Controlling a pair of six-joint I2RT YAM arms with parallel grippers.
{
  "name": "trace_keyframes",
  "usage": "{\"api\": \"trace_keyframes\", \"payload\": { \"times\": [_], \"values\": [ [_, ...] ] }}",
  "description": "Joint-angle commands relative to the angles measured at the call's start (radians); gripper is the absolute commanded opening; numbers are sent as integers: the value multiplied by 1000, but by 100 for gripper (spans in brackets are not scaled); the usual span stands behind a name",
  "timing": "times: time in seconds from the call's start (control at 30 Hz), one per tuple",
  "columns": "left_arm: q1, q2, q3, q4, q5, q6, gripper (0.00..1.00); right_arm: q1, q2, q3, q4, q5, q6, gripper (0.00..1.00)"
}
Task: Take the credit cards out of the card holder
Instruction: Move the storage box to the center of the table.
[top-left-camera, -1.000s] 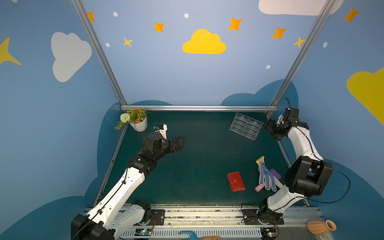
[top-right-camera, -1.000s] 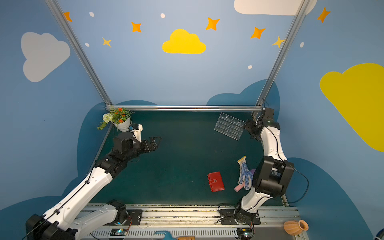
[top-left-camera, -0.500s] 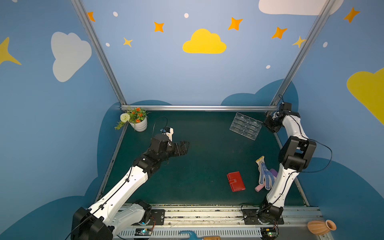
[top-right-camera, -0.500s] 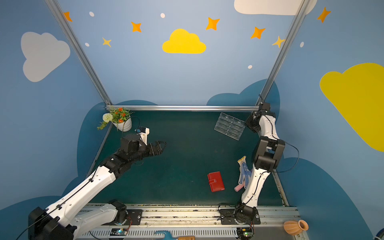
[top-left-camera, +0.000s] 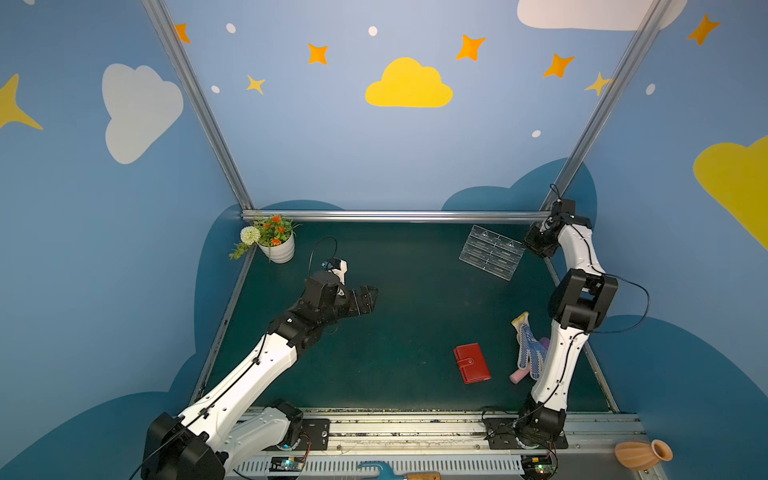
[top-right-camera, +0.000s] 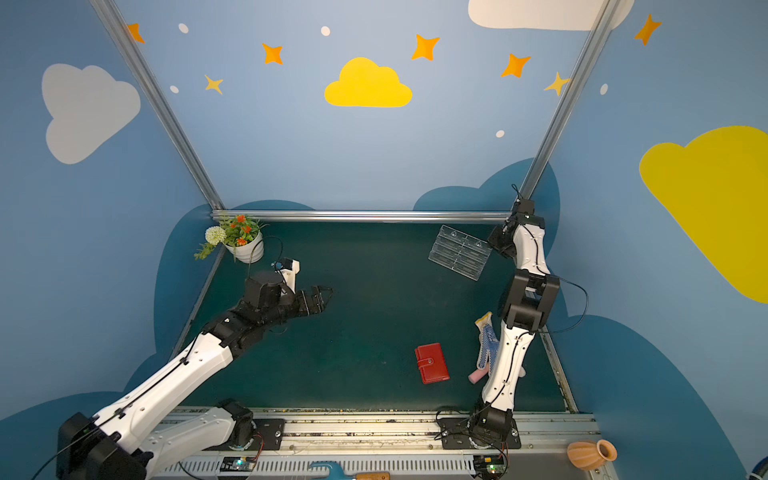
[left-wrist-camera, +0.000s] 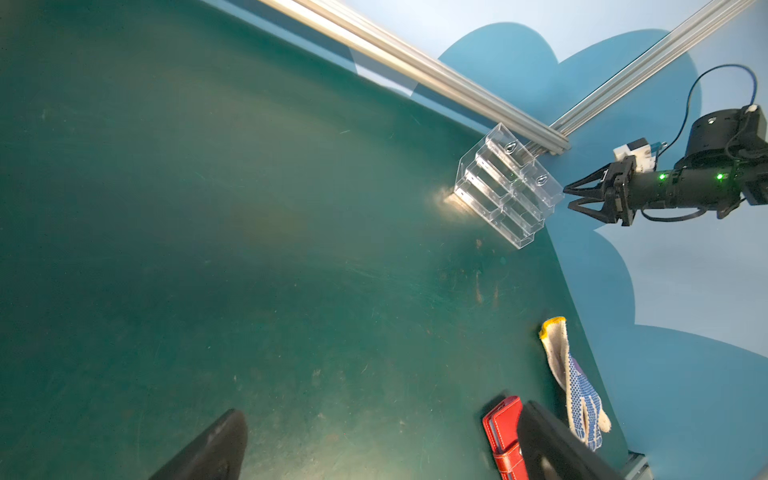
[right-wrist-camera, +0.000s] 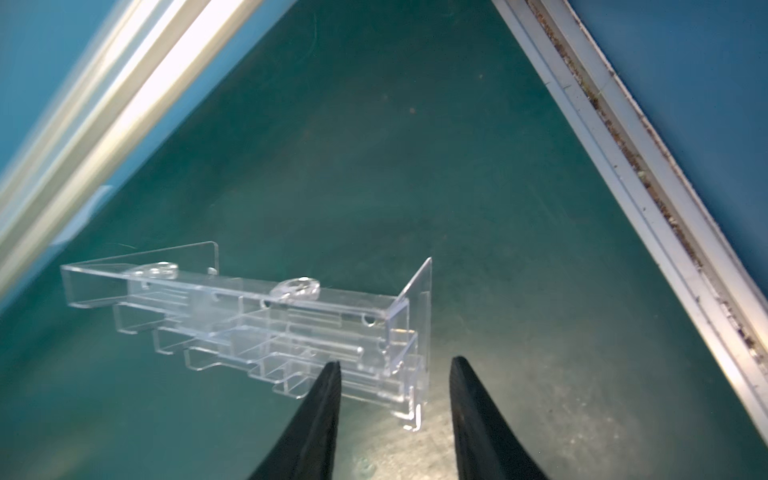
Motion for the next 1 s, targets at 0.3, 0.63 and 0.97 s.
{"api": "trace_keyframes", "payload": {
  "times": [0.3,0.63,0.97],
  "values": [
    [-4,-29,-18,-37,-23,-2,100,24,76,111,-69,71,-36,34],
    [-7,-42,-15,-61,-43,14,100,30,123,170,-109,102,-79,29],
    [-4,-45,-5,-78,-49,28,100,48,125,179,-131,113,-157,15]
  ]
}}
